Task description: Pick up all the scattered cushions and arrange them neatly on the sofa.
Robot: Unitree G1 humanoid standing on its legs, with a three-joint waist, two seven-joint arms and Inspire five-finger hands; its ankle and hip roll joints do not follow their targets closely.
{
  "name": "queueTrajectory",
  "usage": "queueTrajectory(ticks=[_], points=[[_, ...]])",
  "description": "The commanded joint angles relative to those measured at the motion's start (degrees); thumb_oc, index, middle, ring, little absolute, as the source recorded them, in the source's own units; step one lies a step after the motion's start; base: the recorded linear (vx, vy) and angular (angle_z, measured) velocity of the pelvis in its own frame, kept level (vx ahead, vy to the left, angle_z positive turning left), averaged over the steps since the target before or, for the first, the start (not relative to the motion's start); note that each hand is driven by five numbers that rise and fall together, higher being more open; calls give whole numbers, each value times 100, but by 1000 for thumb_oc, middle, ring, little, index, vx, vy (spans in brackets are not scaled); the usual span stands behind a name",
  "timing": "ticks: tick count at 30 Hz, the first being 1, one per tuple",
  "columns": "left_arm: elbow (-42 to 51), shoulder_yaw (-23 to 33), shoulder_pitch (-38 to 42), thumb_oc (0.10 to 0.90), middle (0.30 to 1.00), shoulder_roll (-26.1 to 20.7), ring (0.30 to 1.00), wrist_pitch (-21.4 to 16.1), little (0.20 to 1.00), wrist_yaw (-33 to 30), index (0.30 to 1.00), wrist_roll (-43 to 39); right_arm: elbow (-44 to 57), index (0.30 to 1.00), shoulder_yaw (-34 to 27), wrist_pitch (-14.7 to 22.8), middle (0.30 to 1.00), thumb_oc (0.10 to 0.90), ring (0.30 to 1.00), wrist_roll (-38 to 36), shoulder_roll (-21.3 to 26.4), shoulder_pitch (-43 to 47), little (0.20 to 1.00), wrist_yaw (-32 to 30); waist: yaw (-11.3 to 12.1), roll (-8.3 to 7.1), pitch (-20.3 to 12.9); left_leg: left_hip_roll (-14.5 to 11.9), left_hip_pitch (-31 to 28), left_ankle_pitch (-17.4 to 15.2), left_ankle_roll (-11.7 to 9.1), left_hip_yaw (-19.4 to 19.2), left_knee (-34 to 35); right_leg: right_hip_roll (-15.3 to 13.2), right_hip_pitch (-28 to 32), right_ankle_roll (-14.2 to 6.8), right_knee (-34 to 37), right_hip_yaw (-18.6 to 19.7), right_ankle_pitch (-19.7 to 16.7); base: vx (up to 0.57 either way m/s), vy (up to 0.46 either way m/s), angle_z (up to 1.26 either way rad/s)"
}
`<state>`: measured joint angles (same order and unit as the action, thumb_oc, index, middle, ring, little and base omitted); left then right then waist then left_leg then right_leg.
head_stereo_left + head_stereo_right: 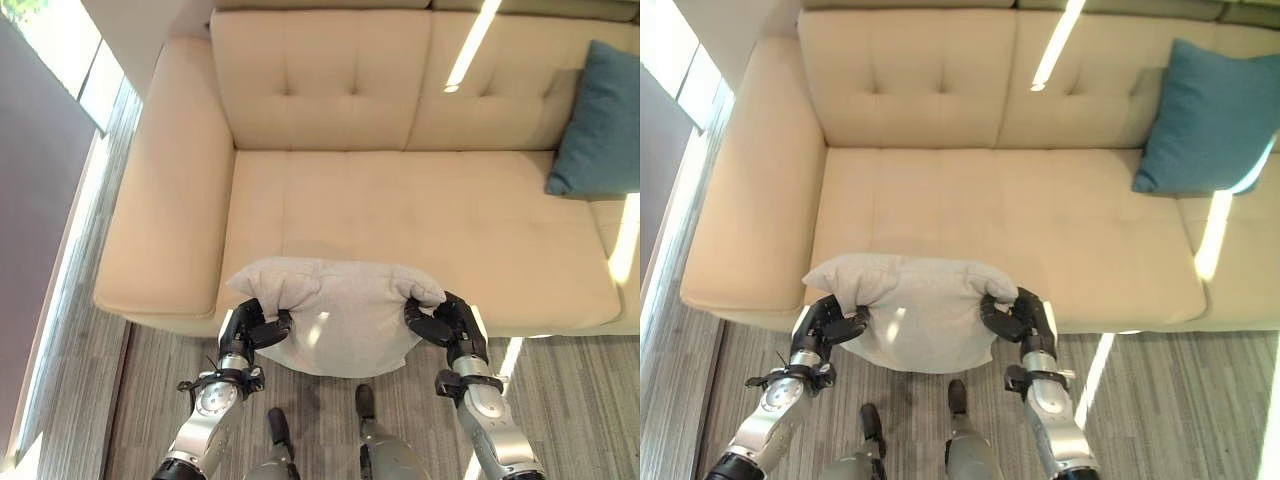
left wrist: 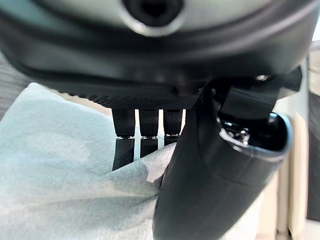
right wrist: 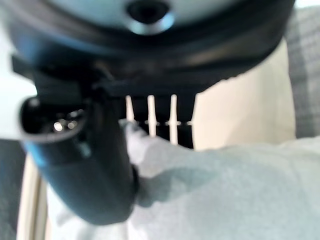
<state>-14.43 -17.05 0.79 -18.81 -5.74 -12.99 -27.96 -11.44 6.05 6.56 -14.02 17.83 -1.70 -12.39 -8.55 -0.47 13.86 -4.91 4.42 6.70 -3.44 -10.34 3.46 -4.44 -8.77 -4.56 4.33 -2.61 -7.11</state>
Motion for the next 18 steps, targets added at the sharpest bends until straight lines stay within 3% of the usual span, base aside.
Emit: queueTrajectory(ticks=[1, 4, 7, 12, 18], points=[[660, -169, 313, 400, 300, 160, 300, -524, 300, 289, 300, 300, 851, 300, -142, 541, 300, 400, 300, 207, 274, 118, 300, -37, 1, -195, -826, 165, 514, -1042, -160, 812, -1321, -70, 133, -263, -386, -45, 783, 31, 20, -51], [602, -245, 364, 400, 300, 201, 300, -437, 300, 249, 300, 391, 849, 300, -201, 485, 300, 400, 300, 178, 222, 90, 300, -112, 64, -232, -848, 467, 792, -1024, -119, 1028, -1233, -37, 190, -297, -341, 22, 715, 55, 74, -32], [606, -275, 301, 400, 300, 224, 300, -406, 300, 309, 300, 498, 842, 300, -187, 475, 300, 400, 300, 214, 155, 100, 300, -93, 142, -226, -936, 519, 609, -1013, 12, 1095, -953, 34, 242, -355, -355, 196, 731, 92, 117, -44], [673, -200, 144, 400, 300, 13, 300, -336, 300, 330, 300, 652, 882, 300, -62, 456, 300, 400, 300, 173, -95, 138, 300, -18, 272, -314, -900, 430, 139, -958, 175, 610, -553, 46, 58, -534, -918, 293, 767, 30, 122, -92], [761, -21, 70, 400, 300, -35, 300, -395, 300, 268, 300, 641, 931, 300, 120, 426, 300, 400, 300, 262, -183, 227, 300, 30, 467, -269, -873, 292, -277, -1032, 206, 108, -363, -275, -118, -691, -845, -503, 532, 18, -26, -80]])
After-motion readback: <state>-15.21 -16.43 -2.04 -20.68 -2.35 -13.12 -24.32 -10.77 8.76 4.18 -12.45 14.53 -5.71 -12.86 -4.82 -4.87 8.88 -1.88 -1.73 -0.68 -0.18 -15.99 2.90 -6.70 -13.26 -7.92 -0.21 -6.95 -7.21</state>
